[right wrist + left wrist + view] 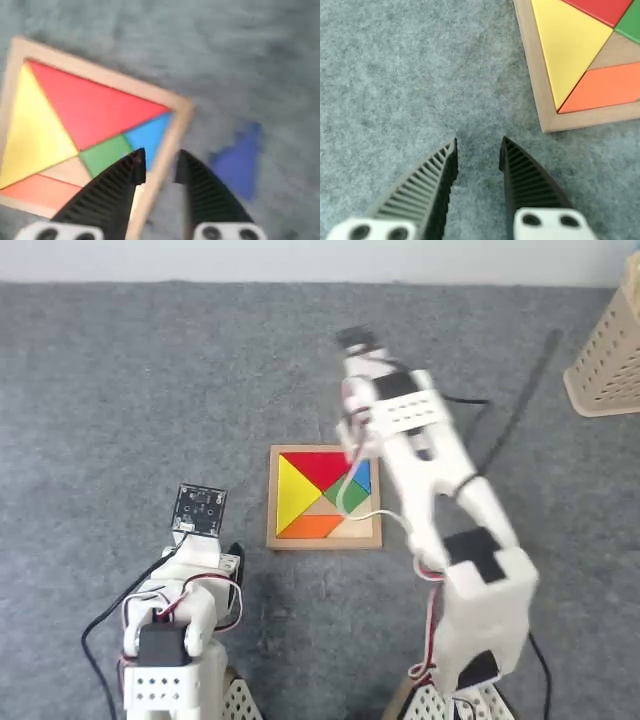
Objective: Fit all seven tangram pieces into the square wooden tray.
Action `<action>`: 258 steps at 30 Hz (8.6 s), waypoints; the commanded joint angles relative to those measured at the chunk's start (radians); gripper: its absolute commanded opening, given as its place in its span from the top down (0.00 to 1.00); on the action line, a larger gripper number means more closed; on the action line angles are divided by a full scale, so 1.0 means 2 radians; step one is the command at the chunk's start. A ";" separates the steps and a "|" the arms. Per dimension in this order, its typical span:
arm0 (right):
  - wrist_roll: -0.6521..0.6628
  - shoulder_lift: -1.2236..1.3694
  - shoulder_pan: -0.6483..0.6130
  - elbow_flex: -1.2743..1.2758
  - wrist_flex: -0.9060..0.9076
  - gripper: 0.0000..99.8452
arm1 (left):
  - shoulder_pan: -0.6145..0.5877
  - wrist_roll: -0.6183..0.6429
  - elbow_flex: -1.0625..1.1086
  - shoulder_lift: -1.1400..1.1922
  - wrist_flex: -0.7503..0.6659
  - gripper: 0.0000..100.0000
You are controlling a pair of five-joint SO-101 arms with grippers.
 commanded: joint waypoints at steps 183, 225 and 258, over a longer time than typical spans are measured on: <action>0.560 -0.230 -0.140 0.330 -0.168 0.89 | 0.000 0.004 -0.003 -0.008 0.002 0.87; 0.137 -0.243 -0.059 0.200 -0.030 0.99 | 0.000 0.004 -0.003 -0.008 0.002 0.87; -0.021 -0.205 -0.146 0.427 -0.414 0.99 | 0.000 0.004 -0.003 -0.008 0.002 0.87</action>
